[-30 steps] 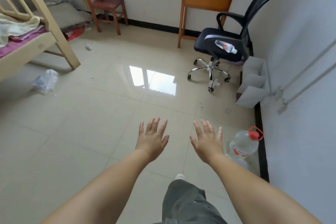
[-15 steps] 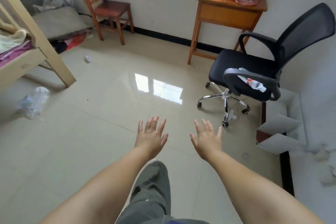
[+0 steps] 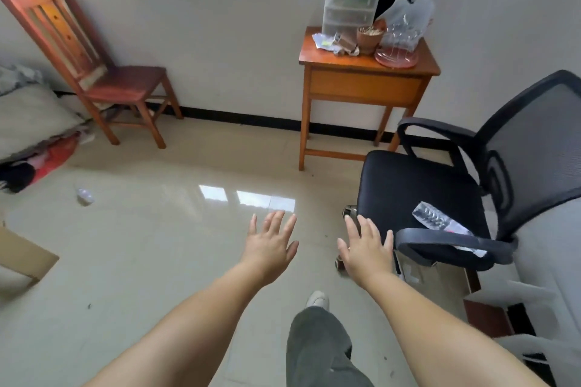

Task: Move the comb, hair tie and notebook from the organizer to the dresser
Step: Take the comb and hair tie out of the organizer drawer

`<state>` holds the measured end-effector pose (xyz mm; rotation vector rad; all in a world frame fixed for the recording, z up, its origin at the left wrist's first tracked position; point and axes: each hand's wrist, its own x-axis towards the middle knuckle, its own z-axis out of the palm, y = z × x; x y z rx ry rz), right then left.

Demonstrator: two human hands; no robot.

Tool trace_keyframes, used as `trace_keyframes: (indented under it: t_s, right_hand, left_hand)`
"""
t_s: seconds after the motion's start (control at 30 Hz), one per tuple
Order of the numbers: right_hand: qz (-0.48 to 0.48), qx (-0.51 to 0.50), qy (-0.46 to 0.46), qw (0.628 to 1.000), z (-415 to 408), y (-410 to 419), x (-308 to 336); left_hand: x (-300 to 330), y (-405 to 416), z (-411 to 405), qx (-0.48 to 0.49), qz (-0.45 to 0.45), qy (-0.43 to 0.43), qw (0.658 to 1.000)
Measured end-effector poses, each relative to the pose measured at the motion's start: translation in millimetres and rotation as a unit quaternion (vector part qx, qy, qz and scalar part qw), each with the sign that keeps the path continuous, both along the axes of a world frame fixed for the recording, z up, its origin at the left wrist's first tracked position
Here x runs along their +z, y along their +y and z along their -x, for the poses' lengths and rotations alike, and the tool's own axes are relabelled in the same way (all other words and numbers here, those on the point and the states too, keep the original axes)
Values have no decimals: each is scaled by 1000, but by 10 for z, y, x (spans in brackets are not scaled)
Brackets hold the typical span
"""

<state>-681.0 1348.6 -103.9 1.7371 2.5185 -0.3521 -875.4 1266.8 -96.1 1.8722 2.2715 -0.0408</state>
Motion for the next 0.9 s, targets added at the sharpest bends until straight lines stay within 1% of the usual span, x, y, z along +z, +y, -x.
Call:
trace_keyframes:
  t_s: [0.13,0.23,0.47,0.57,0.67,0.8,0.9]
  right_hand:
    - [-1,1,-7,1000,399,1186,-42]
    - [-13,-2,-19,1000,684,2064,61]
    - [-13,5,-20,1000,1582,3781,199]
    - [-21,-21,-15,999,2001,4528,166]
    - [-31,-60,-9,998,2356,5267,252]
    - [-49,-132,65,988,2740,6204,551]
    - [-38,-177,163,970,2935,6859,774]
  left_hand:
    - [-27,1196,469,17,-11,4,1000]
    - [69,2016,803,35,-19,-3,999]
    - [85,3648,1717,54,-21,-12,998]
    - [94,4526,2159,26,-31,-8,999]
    - [234,5437,2568,-15,-50,5,999]
    - [622,6656,2983,-75,-88,8,993]
    - [880,7527,3105,-89,-116,0,989]
